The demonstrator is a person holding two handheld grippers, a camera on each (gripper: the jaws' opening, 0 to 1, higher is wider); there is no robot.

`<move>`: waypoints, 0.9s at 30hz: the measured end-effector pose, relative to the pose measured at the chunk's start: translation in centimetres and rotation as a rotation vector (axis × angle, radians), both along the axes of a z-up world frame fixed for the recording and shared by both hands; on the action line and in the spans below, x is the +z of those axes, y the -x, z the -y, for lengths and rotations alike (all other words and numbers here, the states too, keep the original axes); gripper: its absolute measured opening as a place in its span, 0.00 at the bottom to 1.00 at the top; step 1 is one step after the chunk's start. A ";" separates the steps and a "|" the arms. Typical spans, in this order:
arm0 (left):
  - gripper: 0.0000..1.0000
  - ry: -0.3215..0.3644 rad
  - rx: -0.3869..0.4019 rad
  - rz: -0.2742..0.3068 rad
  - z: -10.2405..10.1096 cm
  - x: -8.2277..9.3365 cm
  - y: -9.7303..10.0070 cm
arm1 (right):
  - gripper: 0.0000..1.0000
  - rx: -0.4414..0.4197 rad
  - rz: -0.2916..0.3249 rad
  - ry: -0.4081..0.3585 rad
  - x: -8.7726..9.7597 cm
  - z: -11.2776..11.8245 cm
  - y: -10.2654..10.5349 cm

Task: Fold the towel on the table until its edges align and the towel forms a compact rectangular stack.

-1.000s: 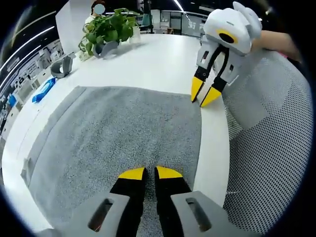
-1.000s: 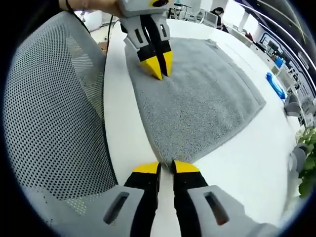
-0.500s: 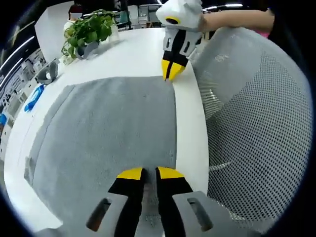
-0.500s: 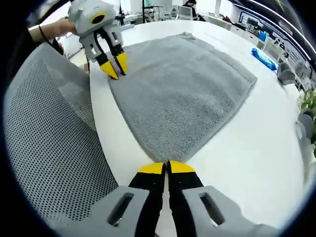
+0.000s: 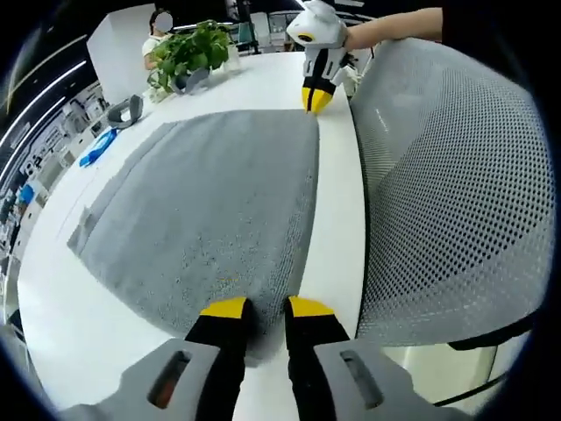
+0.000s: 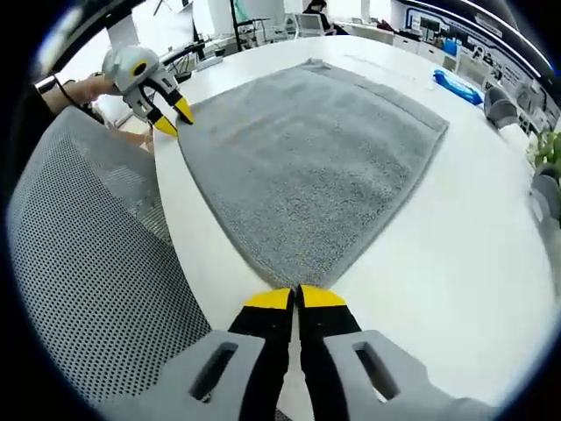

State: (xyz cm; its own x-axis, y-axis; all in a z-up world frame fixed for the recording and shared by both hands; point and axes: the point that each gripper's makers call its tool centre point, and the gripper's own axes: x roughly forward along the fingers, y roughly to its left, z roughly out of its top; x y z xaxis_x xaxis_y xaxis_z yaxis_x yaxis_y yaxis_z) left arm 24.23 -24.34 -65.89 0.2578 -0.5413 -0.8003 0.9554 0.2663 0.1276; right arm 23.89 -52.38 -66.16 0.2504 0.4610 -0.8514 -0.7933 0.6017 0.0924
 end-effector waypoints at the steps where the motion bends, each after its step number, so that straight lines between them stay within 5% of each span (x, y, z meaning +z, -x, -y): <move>1: 0.16 0.003 0.012 0.000 -0.3 0.1 0.1 | 0.00 -0.002 0.000 -0.001 0.0 0.0 0.0; 18: 0.07 0.080 0.164 0.008 -2.5 0.5 0.0 | 0.00 -0.028 -0.008 -0.016 0.0 0.0 0.0; 21: 0.04 0.151 0.266 -0.029 -2.7 0.6 -0.4 | 0.00 -0.020 -0.005 -0.001 0.0 -0.1 0.0; 27: 0.02 0.106 0.326 -0.057 -2.3 1.0 -0.2 | 0.00 0.060 0.028 0.083 0.3 -0.2 0.2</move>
State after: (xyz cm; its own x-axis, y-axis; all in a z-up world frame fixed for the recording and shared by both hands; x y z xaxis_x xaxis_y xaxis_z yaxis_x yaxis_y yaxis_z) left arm 24.45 -22.07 -64.92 0.3878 -0.5182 -0.7622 0.8225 0.5679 0.0324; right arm 23.68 -52.19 -65.84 0.2488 0.4041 -0.8802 -0.8297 0.5577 0.0215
